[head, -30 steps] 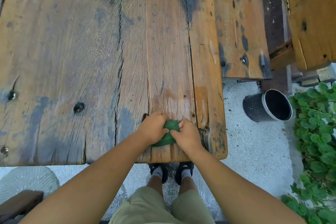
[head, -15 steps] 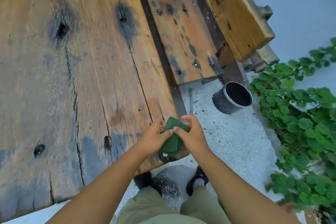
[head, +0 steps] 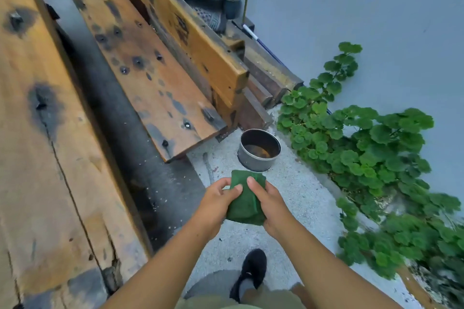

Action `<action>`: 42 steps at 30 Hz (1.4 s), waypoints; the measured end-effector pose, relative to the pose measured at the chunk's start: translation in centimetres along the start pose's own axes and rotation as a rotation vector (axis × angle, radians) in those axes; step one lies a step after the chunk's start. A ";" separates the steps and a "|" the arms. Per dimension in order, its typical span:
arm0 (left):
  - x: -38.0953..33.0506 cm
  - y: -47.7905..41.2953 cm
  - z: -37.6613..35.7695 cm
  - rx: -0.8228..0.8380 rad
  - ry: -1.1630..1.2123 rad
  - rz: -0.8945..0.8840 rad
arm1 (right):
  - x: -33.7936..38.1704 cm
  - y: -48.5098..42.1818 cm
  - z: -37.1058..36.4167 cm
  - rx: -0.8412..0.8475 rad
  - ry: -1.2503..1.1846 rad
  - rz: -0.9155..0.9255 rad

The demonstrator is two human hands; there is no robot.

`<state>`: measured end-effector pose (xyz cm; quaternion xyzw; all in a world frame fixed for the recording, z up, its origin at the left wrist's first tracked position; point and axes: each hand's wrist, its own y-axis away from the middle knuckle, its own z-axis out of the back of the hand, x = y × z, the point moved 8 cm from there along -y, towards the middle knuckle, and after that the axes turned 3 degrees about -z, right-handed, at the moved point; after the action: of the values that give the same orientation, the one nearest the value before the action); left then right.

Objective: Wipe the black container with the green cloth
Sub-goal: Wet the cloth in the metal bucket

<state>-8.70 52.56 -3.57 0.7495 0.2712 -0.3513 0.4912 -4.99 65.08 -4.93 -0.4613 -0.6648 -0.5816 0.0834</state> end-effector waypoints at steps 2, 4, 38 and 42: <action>-0.6 -1.6 -2.6 0.026 -0.022 -0.010 | 1.9 -0.2 1.8 0.034 -0.067 -0.011; -1.1 -3.5 -4.8 0.034 -0.067 -0.024 | 3.7 -0.7 3.2 0.071 -0.122 -0.002; 26.2 -49.8 -1.8 0.244 -0.115 -0.079 | -9.8 -47.0 23.7 -0.257 -0.071 0.268; 33.3 -56.4 -0.6 0.242 -0.119 -0.132 | -14.3 -54.3 27.6 -0.234 -0.085 0.290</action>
<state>-30.76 76.02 -60.56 0.7614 0.2461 -0.4569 0.3885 -23.79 86.67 -60.54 -0.5829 -0.5221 -0.6170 0.0837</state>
